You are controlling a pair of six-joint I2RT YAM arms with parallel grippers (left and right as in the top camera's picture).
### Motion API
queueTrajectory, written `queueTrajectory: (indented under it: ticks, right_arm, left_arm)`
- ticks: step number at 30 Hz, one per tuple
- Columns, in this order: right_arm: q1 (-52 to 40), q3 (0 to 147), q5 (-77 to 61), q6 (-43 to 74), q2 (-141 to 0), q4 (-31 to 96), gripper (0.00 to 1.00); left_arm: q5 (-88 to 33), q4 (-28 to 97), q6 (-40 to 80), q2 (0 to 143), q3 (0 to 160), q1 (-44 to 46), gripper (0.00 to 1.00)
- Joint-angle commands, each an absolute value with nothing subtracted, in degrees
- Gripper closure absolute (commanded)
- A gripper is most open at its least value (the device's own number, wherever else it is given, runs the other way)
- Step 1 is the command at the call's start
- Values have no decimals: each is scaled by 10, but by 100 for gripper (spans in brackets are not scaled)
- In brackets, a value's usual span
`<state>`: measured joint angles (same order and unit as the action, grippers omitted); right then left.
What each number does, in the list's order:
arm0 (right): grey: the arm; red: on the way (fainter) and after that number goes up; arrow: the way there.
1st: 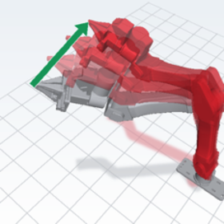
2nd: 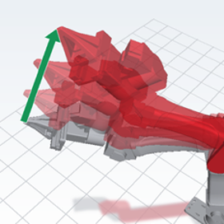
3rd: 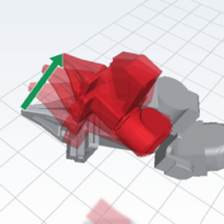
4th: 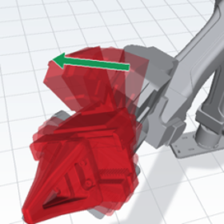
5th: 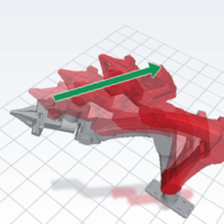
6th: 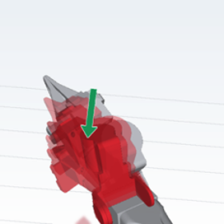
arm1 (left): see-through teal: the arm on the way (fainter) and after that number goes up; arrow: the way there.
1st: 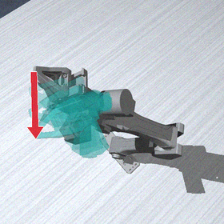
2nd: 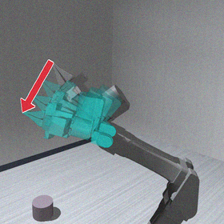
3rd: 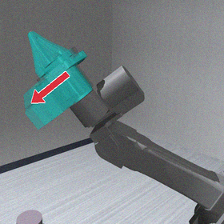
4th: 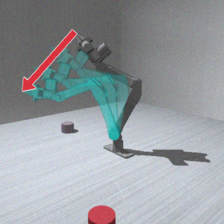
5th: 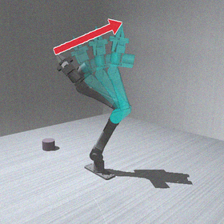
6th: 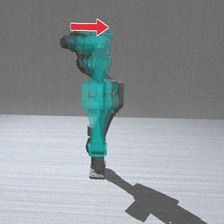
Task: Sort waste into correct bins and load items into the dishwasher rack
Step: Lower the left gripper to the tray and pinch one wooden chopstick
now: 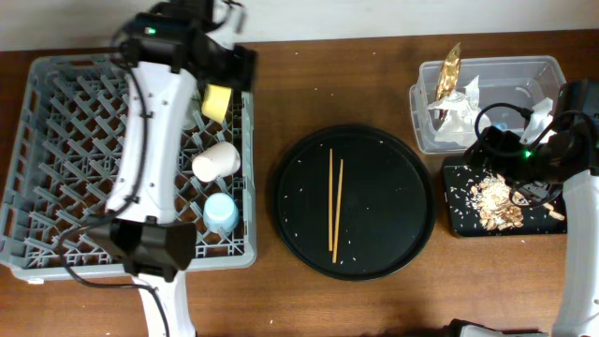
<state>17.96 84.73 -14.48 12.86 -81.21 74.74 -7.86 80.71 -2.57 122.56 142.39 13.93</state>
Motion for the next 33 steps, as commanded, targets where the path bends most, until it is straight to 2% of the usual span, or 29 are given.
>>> queueTrajectory:
  ticks: [1, 2, 4, 9, 13, 16, 19, 33]
  right_arm:
    - [176, 846, -144, 123, -812, 746, 6]
    - [176, 846, -144, 122, -812, 746, 6]
    - [176, 846, -144, 123, -812, 747, 6]
    - [176, 846, -144, 124, -812, 748, 5]
    - [176, 846, -144, 124, -812, 753, 5]
    - [176, 846, -144, 124, -812, 759, 5]
    - [176, 846, -144, 124, -812, 775, 5]
    - [176, 846, -144, 124, -812, 776, 5]
  left_arm:
    - [-112, 804, 13, 1227, 1318, 236, 31]
    - [-111, 777, 21, 1227, 1272, 261, 31]
    - [-91, 673, 57, 1227, 1141, 311, 40]
    - [-63, 489, 84, 1229, 974, 349, 43]
    - [-61, 471, 110, 1231, 962, 358, 63]
    - [-61, 461, 146, 1267, 957, 362, 65]
    - [-26, 460, 178, 1267, 946, 365, 77]
    - [-18, 419, 201, 1266, 972, 389, 76]
